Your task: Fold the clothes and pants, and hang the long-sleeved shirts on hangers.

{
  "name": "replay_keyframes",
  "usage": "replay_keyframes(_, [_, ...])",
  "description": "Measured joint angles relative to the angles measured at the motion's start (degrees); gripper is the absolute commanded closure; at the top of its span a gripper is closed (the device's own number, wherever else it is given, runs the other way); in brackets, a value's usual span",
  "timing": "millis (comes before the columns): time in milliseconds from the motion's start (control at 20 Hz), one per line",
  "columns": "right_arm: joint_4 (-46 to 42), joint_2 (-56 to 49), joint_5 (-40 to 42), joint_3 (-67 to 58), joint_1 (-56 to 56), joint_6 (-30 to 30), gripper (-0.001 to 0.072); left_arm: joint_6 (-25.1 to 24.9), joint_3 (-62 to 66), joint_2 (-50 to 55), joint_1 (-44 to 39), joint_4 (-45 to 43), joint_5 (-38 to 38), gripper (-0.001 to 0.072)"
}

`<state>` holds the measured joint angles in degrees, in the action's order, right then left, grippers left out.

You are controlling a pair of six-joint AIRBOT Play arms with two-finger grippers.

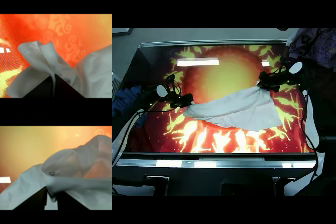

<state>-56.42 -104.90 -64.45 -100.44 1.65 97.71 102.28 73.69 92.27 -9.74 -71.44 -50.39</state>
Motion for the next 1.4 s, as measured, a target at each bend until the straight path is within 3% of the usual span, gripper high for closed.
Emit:
replay_keyframes(50, [0.5,-0.1,-0.5,-0.1,0.3,-0.8,0.0304,0.0,0.2,0.4,0.3,0.5,0.1,0.0676])
replay_keyframes(150, [0.8,1.0,-3.3,-0.1,1.8,-3.0,0.0287,0.0,1.0,0.8,1.4,1.1,-0.9,0.0528])
replay_keyframes(300, [-2.6,4.8,-9.2,-0.2,6.0,-7.2,0.0233,-0.1,2.5,-0.1,4.6,1.6,-4.2,0.0531])
replay_keyframes(600, [-8.0,11.6,-16.8,9.1,19.6,-13.4,0.0212,-1.8,3.3,-2.8,10.7,1.9,-10.6,0.0527])
replay_keyframes(1000, [-3.0,13.0,-8.8,31.6,25.2,-21.3,0.0213,-3.3,3.4,-3.3,12.1,2.1,-15.2,0.0507])
replay_keyframes(1050, [-2.0,13.1,-7.2,33.6,25.4,-22.3,0.0213,-3.3,3.4,-3.3,12.1,2.1,-15.5,0.0476])
replay_keyframes(1100, [-0.8,13.0,-5.8,35.2,25.5,-23.3,0.0213,-3.7,3.4,-3.3,12.1,2.1,-15.8,0.0260])
replay_keyframes(1150, [0.4,12.8,-4.7,36.4,25.5,-24.3,0.0215,-4.1,3.4,-3.3,12.1,2.3,-16.4,0.0095])
replay_keyframes(1200, [2.3,12.5,-4.3,37.3,25.6,-25.2,0.0242,-4.5,3.4,-3.4,12.1,2.3,-16.8,0.0089])
replay_keyframes(1350, [5.1,11.0,-3.4,38.9,24.2,-27.5,0.0674,-7.6,2.6,-3.6,12.4,4.4,-17.5,0.0089])
replay_keyframes(1400, [5.2,10.7,-3.6,39.2,23.1,-28.5,0.0685,-9.1,1.4,-4.0,12.8,6.4,-17.5,0.0090])
